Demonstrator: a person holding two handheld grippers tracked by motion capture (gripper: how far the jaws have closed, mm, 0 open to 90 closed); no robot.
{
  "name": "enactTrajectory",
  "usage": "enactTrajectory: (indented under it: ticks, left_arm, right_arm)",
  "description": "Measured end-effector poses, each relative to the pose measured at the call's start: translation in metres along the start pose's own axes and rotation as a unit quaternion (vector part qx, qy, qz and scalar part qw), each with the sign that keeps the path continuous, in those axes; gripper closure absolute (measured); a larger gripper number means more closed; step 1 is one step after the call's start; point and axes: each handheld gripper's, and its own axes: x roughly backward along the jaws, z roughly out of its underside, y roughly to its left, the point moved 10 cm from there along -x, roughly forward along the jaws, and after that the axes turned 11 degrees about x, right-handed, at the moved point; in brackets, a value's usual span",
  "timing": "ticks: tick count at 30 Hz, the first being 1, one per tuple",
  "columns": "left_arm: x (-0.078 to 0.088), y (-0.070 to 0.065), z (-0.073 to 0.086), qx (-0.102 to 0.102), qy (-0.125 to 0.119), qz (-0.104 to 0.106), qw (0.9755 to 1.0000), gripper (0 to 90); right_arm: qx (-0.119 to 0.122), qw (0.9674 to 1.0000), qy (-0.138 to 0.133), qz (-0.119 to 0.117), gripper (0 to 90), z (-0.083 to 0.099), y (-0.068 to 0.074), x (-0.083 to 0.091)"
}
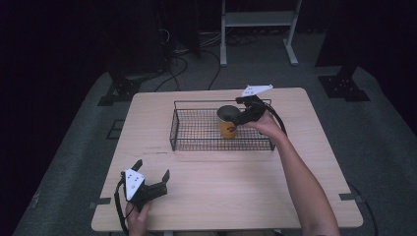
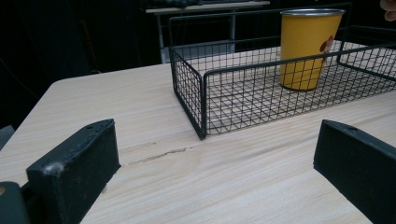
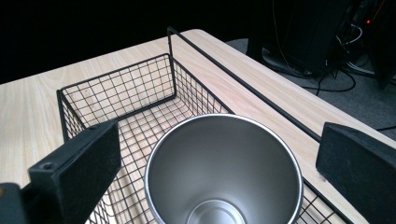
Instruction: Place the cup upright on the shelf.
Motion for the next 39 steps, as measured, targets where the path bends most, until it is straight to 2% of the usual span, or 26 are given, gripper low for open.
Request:
enactTrajectory:
  ticks: [6,21,27,32,39]
  left_arm:
    - [0.001,-0.001,0.000,-0.004,-0.001,-0.001,1.0000,0.0]
    - [0.000,-0.001,0.000,-0.005,-0.001,-0.003,1.0000,0.0]
    - [0.000,-0.001,0.000,-0.005,0.000,-0.003,1.0000,0.0]
    - [0.000,-0.001,0.000,-0.006,-0.001,-0.003,1.0000,0.0]
    - [0.000,-0.001,0.000,-0.005,0.000,-0.003,1.0000,0.0]
  right_arm:
    - [0.002,1.0000,0.004,-0.003,0.0,-0.001,0.003,0.009]
    - [0.012,0.9998,-0.011,-0.012,0.0,-0.010,0.009,0.032]
    - [0.006,0.9998,-0.017,-0.010,0.0,-0.006,0.011,0.043]
    - [0.008,0.9999,-0.012,-0.010,0.0,-0.001,0.011,0.049]
    - [-0.001,0.9999,-0.010,-0.009,0.0,0.010,0.011,0.059]
